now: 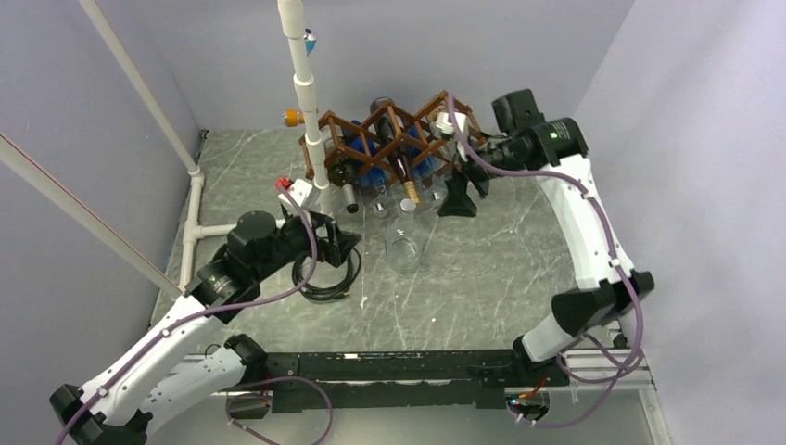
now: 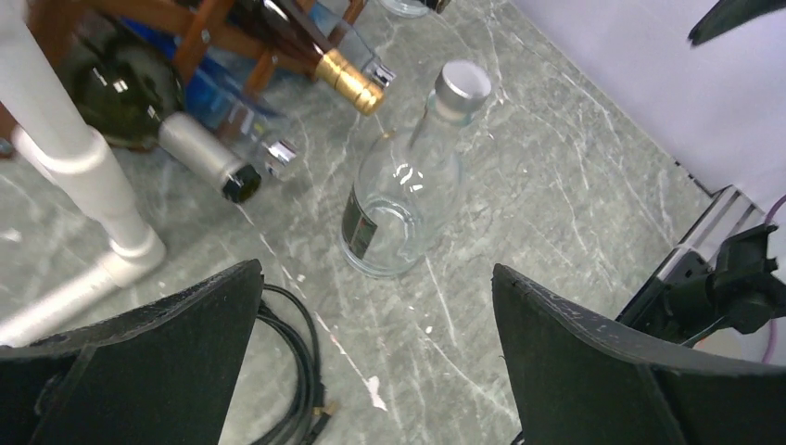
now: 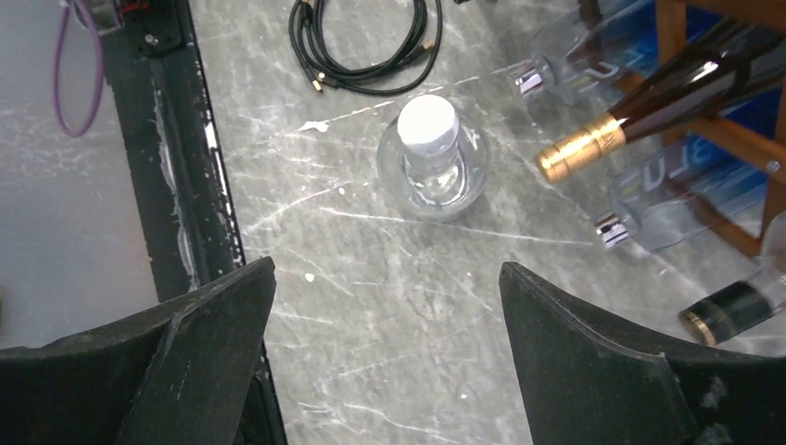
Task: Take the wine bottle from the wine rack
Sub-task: Move the wine bottle to the corner of the board.
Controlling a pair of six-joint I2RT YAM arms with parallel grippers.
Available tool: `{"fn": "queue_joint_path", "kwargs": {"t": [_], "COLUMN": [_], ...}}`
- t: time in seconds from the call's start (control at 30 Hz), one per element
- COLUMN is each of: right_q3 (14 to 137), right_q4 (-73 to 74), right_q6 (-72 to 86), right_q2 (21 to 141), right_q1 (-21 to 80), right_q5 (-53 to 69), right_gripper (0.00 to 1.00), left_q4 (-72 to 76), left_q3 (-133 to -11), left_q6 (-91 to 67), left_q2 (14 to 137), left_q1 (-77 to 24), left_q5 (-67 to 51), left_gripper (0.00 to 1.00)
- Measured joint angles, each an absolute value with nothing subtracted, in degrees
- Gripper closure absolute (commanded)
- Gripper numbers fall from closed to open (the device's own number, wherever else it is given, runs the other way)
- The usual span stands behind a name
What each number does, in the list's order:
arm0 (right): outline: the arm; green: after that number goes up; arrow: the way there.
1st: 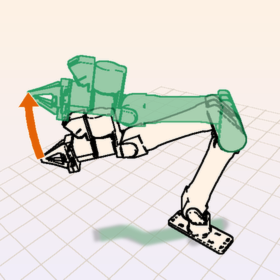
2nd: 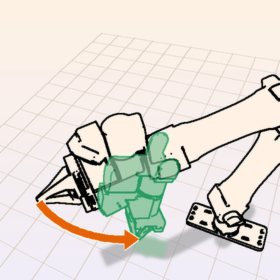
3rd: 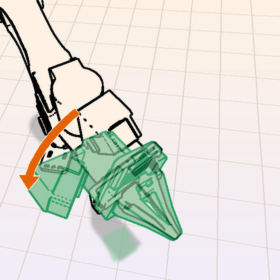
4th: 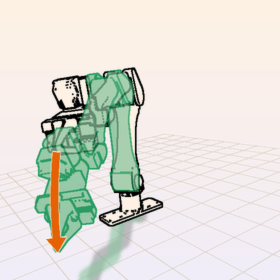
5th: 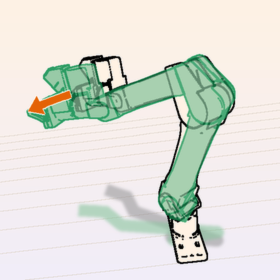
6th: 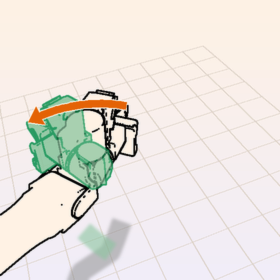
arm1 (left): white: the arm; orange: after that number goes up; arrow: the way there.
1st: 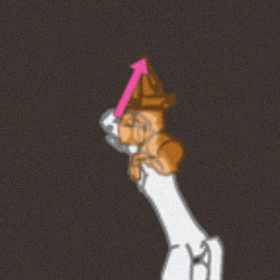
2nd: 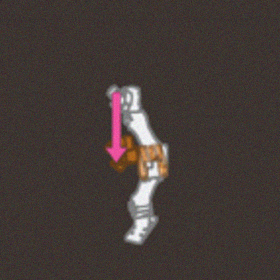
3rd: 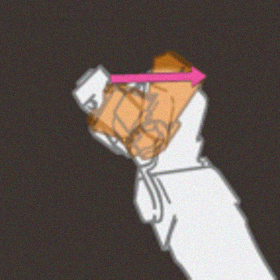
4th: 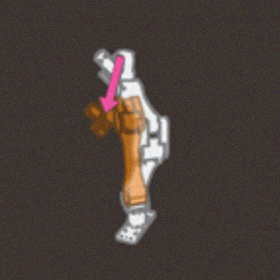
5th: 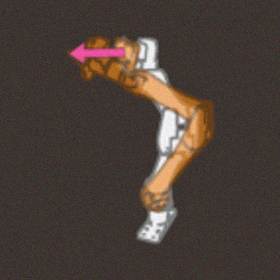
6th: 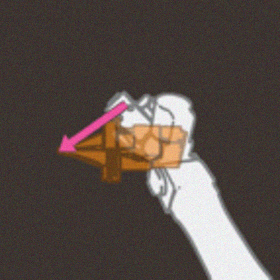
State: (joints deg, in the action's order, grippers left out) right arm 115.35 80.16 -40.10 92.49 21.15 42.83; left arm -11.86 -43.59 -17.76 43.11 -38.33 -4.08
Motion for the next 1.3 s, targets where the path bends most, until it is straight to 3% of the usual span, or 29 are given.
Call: {"fn": "queue_joint_path", "kwargs": {"t": [0.2,0.37,0.7,1.3], "right_q3": [94.6,79.4,74.0,69.7], "right_q4": [68.8,54.9,44.2,38.5], "right_q6": [-40.5,-41.3,-43.4,-42.4], "right_q2": [79.4,69.1,72.2,72.4], "right_q1": [15.5,15.3,14.7,11.2], "right_q5": [50.5,54.7,61.1,66.7], "right_gripper": [0.0,0.0,0.0,0.0], "left_q4": [-20.7,-23.5,-23.4,-22.3], "left_q3": [-55.6,-56.4,-44.3,-43.4], "left_q6": [-7.7,-0.8,7.9,9.3], "left_q2": [46.0,46.6,40.8,38.3], "left_q1": [-38.3,-38.3,-38.3,-36.9], "left_q5": [-3.6,-2.7,1.8,4.9], "left_gripper": [0.0,0.0,0.0,0.0]}}
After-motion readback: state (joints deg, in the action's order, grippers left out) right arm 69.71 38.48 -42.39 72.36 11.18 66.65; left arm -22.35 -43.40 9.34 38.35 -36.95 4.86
